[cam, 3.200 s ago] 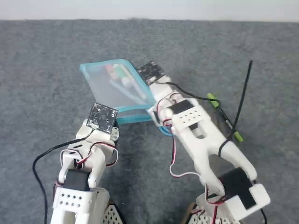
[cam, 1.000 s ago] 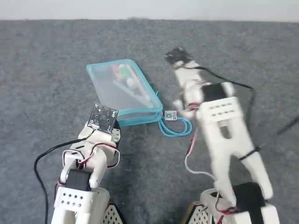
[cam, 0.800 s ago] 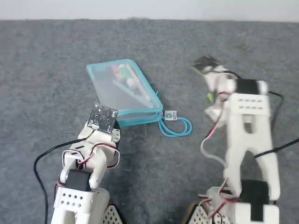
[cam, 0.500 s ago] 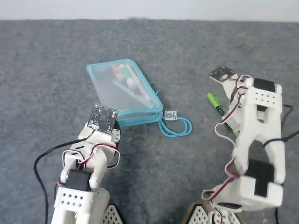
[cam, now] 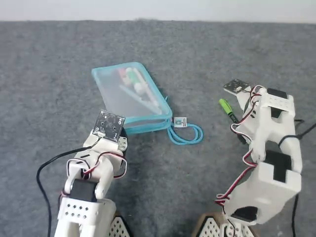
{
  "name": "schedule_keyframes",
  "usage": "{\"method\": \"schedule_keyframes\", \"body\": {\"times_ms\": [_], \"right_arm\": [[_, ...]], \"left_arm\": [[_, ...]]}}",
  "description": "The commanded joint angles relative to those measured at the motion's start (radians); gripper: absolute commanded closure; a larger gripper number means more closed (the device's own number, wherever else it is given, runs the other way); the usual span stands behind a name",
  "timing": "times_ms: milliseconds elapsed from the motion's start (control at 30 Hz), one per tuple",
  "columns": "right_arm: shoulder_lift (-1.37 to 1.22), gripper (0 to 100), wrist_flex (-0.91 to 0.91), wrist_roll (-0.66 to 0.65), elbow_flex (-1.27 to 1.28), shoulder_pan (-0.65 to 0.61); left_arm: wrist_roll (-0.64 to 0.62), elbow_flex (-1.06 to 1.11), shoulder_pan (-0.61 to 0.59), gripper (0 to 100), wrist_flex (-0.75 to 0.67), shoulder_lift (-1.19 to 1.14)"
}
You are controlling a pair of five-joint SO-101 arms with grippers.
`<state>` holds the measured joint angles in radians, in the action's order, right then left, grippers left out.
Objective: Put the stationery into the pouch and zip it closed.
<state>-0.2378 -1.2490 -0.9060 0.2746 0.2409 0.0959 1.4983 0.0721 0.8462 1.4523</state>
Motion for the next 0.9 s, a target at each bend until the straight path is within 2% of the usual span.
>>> {"method": "schedule_keyframes", "body": {"times_ms": [0, 100, 300, 533, 667, 767, 867], "right_arm": [[-0.016, 80.1, 0.039, -0.009, -0.054, 0.022], [-0.035, 81.6, 0.039, -0.008, -0.054, 0.042], [-0.030, 99.6, 0.036, -0.006, -0.054, 0.104], [-0.025, 99.1, 0.033, -0.005, -0.054, 0.128], [0.054, 99.1, 0.005, 0.061, -0.052, 0.120], [0.186, 99.1, -0.088, 0.081, -0.052, 0.077], [0.351, 99.1, -0.179, 0.104, -0.015, -0.016]], "left_arm": [[-0.011, -0.012, 0.009, 99, -0.032, 0.017], [-0.011, 0.005, 0.009, 99, -0.037, 0.017], [-0.011, 0.007, 0.009, 99, -0.037, 0.017], [-0.011, 0.002, 0.009, 99, -0.038, 0.017], [-0.011, 0.007, 0.009, 99, -0.058, 0.017], [-0.011, 0.007, 0.009, 99, -0.058, 0.017], [-0.011, 0.007, 0.009, 99, -0.058, 0.017]]}}
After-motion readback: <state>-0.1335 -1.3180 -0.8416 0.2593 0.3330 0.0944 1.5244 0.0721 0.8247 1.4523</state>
